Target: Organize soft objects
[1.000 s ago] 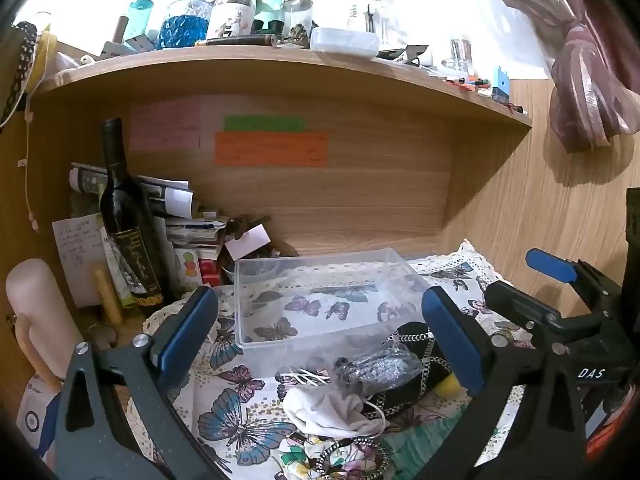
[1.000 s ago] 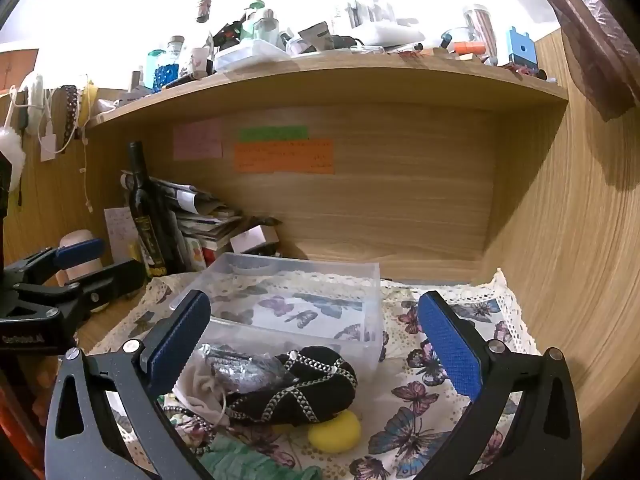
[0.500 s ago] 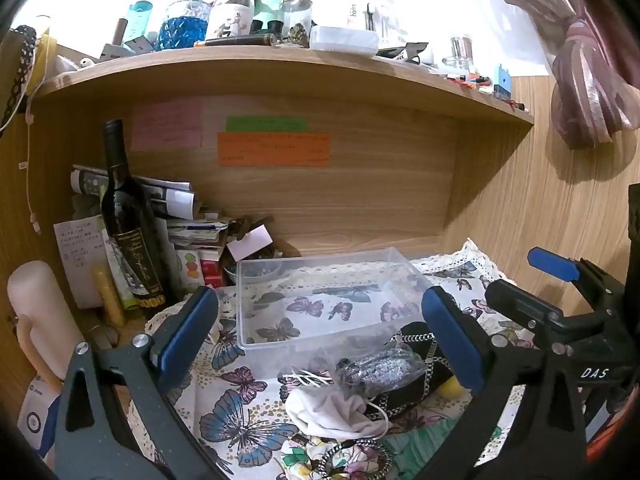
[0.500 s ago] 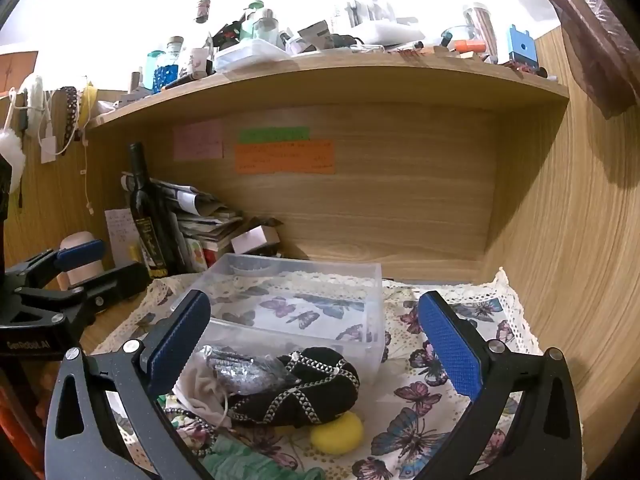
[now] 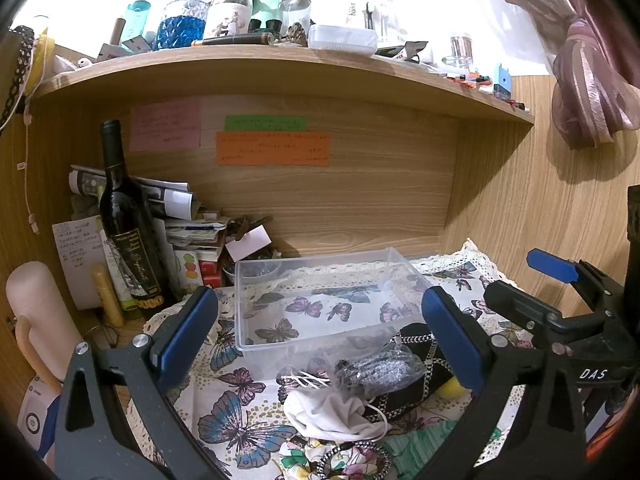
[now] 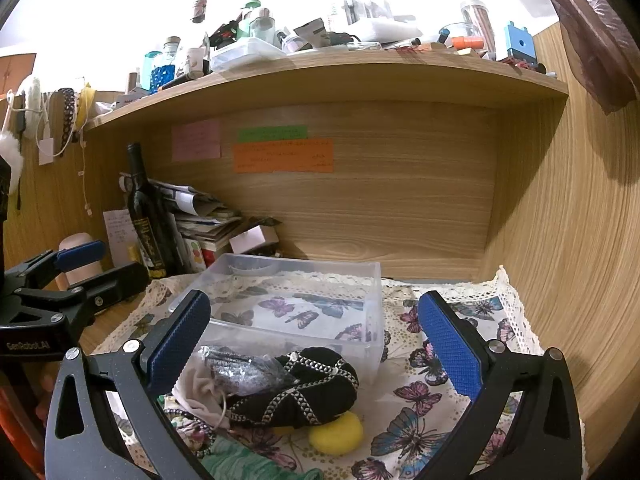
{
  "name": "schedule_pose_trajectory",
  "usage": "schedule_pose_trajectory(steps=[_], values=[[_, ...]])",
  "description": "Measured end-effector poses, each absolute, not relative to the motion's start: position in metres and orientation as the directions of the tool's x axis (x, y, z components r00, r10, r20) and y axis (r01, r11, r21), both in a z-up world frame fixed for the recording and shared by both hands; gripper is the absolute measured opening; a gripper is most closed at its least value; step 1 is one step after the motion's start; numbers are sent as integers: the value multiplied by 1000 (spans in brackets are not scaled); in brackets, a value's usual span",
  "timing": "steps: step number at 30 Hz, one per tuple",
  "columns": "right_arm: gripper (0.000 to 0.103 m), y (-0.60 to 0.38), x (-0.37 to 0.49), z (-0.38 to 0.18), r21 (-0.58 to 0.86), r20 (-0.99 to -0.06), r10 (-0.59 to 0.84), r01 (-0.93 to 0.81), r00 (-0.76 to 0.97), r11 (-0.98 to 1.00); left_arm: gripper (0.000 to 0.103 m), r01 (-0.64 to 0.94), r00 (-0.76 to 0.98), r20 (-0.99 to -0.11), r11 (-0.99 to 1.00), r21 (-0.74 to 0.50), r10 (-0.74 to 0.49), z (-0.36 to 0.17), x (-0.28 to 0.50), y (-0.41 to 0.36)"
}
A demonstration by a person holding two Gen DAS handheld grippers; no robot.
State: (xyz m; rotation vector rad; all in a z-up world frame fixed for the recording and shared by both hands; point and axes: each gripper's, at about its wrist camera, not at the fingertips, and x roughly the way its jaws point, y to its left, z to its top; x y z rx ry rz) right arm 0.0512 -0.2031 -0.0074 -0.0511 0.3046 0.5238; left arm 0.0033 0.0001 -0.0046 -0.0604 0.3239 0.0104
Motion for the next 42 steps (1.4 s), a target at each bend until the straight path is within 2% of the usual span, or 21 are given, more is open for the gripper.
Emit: schedule_pose_trajectory(steps=[42], values=[[103, -199, 48, -5, 25, -278, 488, -502, 827, 865, 103, -10, 947, -320, 998, -61, -10, 0, 6, -6]])
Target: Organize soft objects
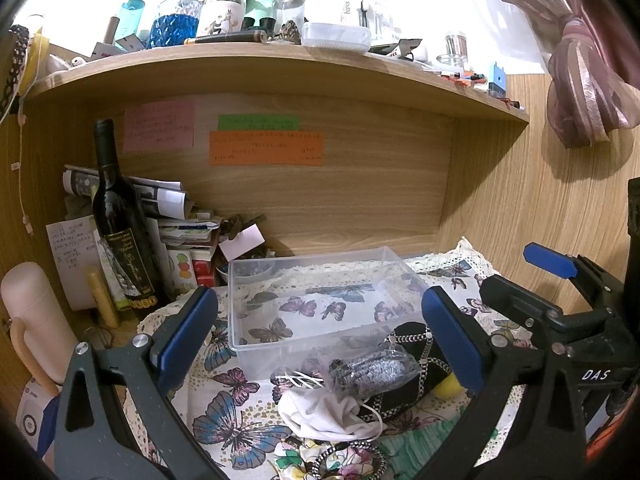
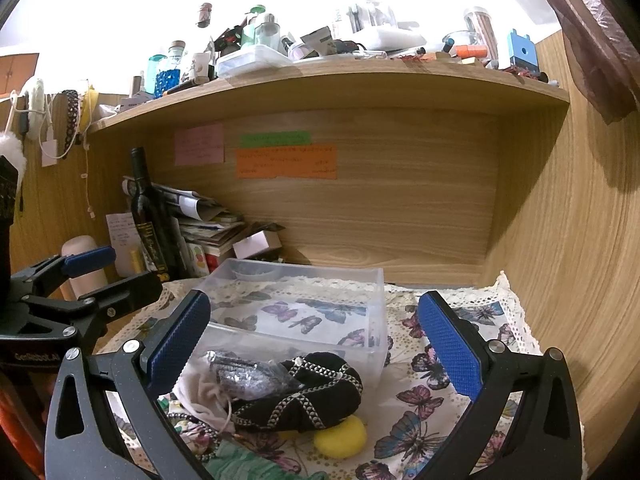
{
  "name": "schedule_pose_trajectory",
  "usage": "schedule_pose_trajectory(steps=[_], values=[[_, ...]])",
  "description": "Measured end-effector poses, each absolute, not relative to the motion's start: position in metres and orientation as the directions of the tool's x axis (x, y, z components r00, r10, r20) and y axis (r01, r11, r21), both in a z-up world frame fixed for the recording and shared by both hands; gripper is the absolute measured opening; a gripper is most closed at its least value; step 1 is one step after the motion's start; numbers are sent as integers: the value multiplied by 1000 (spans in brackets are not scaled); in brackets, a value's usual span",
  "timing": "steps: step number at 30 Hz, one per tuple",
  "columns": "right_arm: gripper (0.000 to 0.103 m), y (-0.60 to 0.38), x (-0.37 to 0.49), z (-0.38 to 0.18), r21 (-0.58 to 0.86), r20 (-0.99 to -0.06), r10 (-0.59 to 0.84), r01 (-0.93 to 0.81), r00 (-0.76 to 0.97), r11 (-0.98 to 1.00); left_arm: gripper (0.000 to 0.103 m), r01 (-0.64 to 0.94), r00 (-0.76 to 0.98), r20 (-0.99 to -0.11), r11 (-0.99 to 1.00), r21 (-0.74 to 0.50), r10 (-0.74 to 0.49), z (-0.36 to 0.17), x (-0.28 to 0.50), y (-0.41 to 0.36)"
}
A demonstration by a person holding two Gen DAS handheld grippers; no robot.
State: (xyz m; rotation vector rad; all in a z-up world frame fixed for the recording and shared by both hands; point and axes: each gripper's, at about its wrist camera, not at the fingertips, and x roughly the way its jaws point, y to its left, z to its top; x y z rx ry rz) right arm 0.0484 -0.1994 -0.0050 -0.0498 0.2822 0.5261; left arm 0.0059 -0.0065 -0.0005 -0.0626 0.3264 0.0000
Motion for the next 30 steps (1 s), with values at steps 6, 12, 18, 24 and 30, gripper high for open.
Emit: schedule_pose_trajectory(steps=[6, 12, 18, 24, 30], values=[[103, -200, 48, -6, 31, -281, 489, -502, 826, 865, 103, -9, 949, -314, 999, -52, -8, -1, 6, -6], [103, -201, 46, -7, 25, -264, 481, -492, 836, 870, 103, 11, 948, -318, 998, -64, -31, -2, 10, -4], [103, -204, 50, -11, 13, -268, 454, -468, 850, 884, 103, 38, 923, -376, 992, -124, -82, -15, 24, 3], [103, -221, 68, -31, 71, -339, 450, -454, 826, 888, 103, 60, 875, -470, 989, -136, -118, -41, 39, -2], [98, -229, 82, -57, 93, -440, 446, -454, 780, 886, 103, 99, 817, -553, 984, -148, -165, -63, 60, -14]])
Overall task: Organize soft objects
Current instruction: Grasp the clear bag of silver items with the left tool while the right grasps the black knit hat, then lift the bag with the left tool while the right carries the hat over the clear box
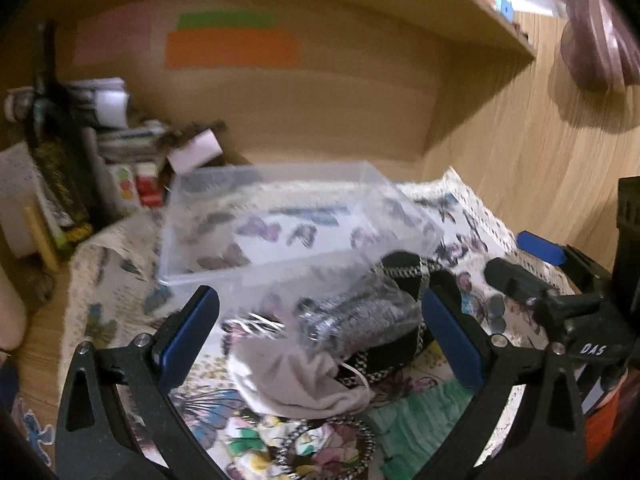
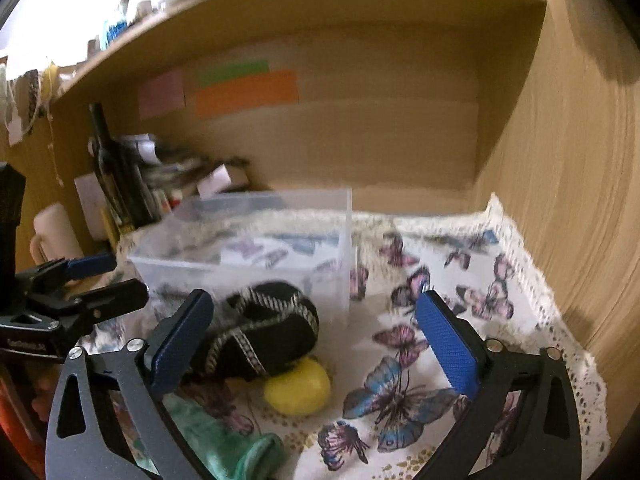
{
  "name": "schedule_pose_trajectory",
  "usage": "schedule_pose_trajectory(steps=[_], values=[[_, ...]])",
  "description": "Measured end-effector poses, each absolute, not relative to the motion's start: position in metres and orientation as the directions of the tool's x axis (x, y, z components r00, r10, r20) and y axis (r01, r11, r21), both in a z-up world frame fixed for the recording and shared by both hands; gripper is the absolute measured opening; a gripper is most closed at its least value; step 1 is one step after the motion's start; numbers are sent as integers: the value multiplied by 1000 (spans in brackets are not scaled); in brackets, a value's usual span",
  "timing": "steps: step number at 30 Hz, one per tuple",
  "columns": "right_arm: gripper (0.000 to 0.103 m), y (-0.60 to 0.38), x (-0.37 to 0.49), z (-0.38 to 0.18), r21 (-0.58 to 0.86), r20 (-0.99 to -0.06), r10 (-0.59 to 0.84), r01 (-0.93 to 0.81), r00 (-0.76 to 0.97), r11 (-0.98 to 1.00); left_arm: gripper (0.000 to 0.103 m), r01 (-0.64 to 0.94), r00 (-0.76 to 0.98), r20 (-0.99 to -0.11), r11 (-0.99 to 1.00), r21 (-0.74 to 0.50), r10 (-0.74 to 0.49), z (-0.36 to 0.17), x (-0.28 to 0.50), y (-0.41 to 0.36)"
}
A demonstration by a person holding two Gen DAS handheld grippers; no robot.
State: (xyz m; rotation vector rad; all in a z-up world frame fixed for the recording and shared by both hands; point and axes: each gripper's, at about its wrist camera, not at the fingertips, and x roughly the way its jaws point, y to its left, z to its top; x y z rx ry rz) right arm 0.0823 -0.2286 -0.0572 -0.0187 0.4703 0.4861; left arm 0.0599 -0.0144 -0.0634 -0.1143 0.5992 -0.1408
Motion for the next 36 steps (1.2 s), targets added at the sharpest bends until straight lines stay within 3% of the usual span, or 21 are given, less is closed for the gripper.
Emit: schedule_pose_trajectory(steps=[2, 5, 7, 11, 19, 21, 30, 36], values=[[93, -228, 87, -65, 91, -469, 445, -460, 763, 883, 102, 103, 795, -583, 985, -138, -165, -71, 70, -20], [87, -223, 96, -74, 97, -515, 459, -482, 724, 871, 86, 107, 756, -633, 986, -131, -166, -82, 84, -22], [84, -219, 102, -80, 101, -542, 470, -501, 697, 860, 84, 112, 732, -656, 982, -150, -184, -88, 90, -21], [72, -210, 112, -90, 109, -588, 485, -531, 647, 840, 67, 138, 692, -682, 971, -195, -235, -99, 98, -19], [29, -200, 119, -104, 185, -639, 542, -574, 547, 798, 37, 155, 711, -653, 964, -215, -260, -95, 89, -16], [23, -201, 118, -103, 210, -635, 558, -575, 535, 791, 33, 151, 728, -638, 967, -206, -250, -89, 83, -14], [19, -194, 97, -76, 133, -576, 557, -603, 599, 786, 29, 152, 801, -552, 971, -187, -232, -56, 58, -1], [19, -205, 86, -43, 149, -485, 597, -613, 639, 776, 29, 132, 857, -471, 973, -192, -209, -29, 47, 13]])
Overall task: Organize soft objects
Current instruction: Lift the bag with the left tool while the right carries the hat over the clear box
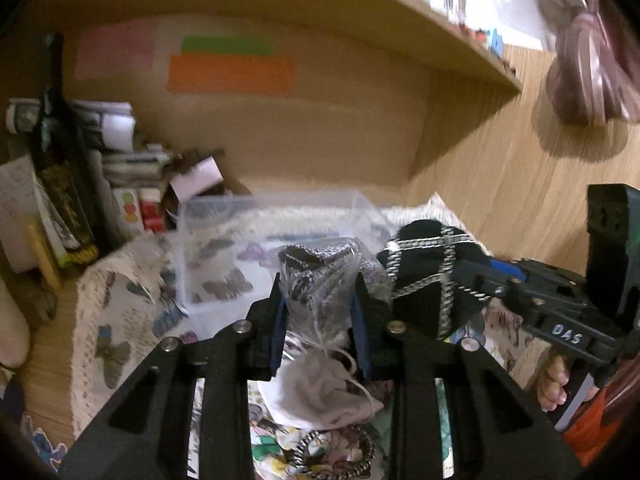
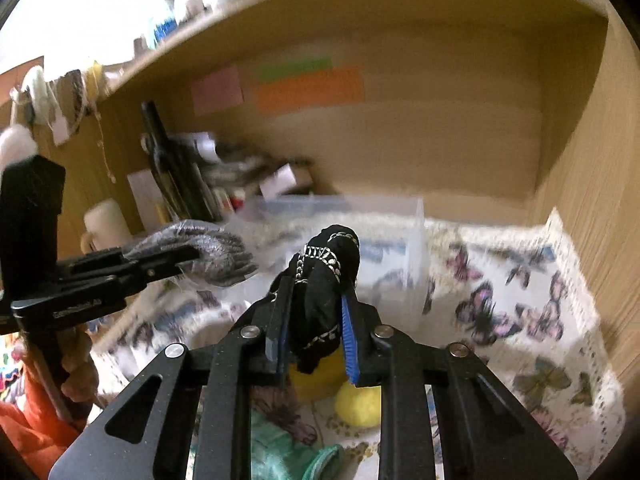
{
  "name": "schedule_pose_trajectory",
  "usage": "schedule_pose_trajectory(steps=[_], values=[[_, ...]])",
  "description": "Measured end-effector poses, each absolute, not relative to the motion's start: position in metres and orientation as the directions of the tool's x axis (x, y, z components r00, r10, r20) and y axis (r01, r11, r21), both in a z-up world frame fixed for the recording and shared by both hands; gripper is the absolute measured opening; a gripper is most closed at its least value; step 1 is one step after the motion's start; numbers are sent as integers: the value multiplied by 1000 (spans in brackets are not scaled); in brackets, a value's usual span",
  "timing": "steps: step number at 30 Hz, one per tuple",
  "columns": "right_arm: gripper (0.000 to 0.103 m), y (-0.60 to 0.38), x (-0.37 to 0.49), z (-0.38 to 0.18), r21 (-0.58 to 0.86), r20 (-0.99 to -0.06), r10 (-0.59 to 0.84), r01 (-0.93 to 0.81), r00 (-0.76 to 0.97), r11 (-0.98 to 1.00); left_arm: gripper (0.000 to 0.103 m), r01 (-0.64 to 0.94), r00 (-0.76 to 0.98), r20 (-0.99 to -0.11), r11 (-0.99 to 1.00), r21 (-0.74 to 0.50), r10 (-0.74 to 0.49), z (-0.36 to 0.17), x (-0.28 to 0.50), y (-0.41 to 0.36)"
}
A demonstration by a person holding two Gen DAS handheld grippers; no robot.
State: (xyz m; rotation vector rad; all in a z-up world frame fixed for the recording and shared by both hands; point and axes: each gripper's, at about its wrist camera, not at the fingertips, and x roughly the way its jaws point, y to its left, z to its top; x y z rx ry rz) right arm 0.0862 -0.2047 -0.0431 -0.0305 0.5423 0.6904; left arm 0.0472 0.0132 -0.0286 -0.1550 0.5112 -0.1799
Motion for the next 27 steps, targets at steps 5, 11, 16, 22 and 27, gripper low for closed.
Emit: schedule_pose_trajectory(steps=[5, 11, 16, 22, 27], values=[[19, -208, 79, -18, 107, -399, 583, -595, 708, 796, 29, 85, 887, -431, 976, -199, -165, -12, 51, 29], [18, -214, 94, 0, 111, -339, 570, -569, 749, 815, 29, 52, 895, -423, 975, -218, -142, -9, 66, 41], [18, -215, 115, 17, 120, -303, 551, -542, 778, 832, 29, 22, 891, -443, 983, -182, -102, -12, 82, 44], [18, -214, 129, 32, 114, -259, 529, -518, 809, 848, 29, -3, 856, -512, 988, -153, -77, -29, 110, 46], [18, -203, 146, 20, 100, -300, 511, -506, 806, 857, 29, -1, 819, -569, 991, -134, -76, -45, 130, 44]])
